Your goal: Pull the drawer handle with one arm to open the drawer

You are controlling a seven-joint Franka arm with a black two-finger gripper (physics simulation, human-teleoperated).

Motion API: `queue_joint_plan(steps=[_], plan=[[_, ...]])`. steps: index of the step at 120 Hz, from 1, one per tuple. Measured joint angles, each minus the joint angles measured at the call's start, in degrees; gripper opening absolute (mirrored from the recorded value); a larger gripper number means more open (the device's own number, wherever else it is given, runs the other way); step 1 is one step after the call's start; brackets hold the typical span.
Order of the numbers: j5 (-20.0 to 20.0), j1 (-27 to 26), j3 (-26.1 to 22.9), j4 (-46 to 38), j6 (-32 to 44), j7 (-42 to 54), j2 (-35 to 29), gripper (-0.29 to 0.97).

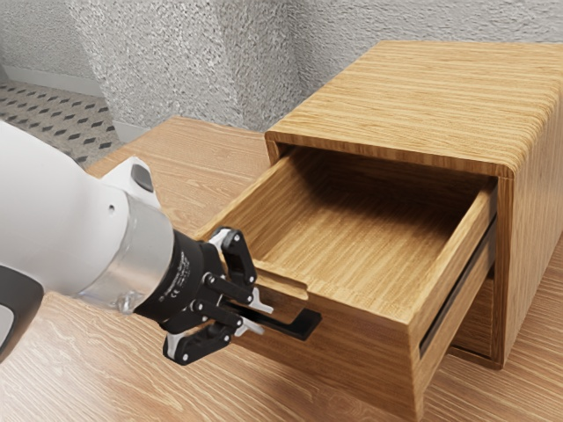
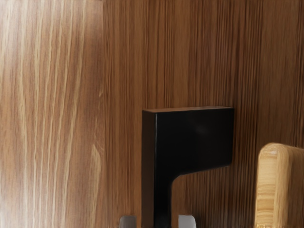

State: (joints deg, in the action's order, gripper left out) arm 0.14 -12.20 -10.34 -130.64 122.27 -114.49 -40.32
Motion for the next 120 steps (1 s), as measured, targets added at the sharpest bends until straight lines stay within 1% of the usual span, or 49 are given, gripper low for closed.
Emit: queue_joint_plan(steps=[26, 54, 72, 79, 83, 87, 103, 113, 120], plan=[[-0.3, 0.0, -1.3, -1.5, -0.3, 0.0, -2.2, -0.09], [0.0, -0.2, -1.4, -2.2, -0.3, -0.3, -3.9, 0.16], [0.0, 0.0, -5.5, -1.9, -0.3, -0.6, -5.2, 0.24], [0.0, 0.1, -6.4, -0.9, -0.7, -0.7, -5.3, 0.28], [0.2, 0.4, -6.4, 1.7, -1.8, -0.7, -4.5, 0.33], [0.8, 0.3, -5.8, 5.7, -3.9, -0.6, -2.3, 0.38], [2.9, -0.2, -2.5, 23.0, -14.7, 1.5, 10.6, 0.52], [3.8, -0.1, -0.2, 30.6, -22.3, 9.1, 13.9, 0.58], [4.2, 0.2, 1.2, 33.6, -27.1, 16.9, 14.9, 0.6]])
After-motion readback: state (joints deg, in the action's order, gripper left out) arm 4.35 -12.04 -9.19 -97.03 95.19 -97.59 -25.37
